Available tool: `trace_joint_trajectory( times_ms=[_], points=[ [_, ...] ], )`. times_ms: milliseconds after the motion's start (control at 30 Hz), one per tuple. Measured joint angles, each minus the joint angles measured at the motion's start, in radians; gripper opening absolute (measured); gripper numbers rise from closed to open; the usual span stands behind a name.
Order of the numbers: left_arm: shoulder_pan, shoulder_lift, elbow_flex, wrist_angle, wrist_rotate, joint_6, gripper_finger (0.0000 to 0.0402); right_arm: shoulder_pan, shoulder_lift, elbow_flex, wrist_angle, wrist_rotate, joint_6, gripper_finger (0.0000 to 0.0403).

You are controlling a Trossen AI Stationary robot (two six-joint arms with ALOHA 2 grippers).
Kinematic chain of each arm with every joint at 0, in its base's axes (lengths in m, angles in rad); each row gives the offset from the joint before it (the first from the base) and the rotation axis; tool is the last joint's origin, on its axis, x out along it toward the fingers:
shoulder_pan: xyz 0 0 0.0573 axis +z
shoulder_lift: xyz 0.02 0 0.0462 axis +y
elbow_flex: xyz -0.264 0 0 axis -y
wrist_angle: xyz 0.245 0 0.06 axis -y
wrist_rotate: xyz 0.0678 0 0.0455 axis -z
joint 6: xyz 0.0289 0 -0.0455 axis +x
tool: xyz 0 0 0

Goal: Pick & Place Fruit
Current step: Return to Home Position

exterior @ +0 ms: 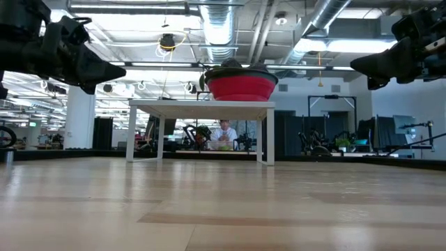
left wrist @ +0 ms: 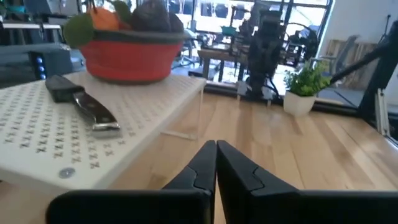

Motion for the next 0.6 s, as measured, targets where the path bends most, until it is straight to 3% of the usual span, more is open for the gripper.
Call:
trace_joint_trajectory(
  times_ms=[200,433,600],
  points=[
    [-0.051,-0.038,-0.001,-0.038,0.009,0.012,0.0002,0.0,0.0,0.0,0.0,0.0,0.0,0.0026],
    [-0.071,-0.12,0.0,-0.079,0.124,0.218,0.0001,0.0,0.0,0.0,0.0,0.0,0.0,0.0029],
    [-0.071,-0.153,0.0,-0.08,0.131,0.11,0.0001,0.0,0.0,0.0,0.0,0.0,0.0,0.0025]
  ],
)
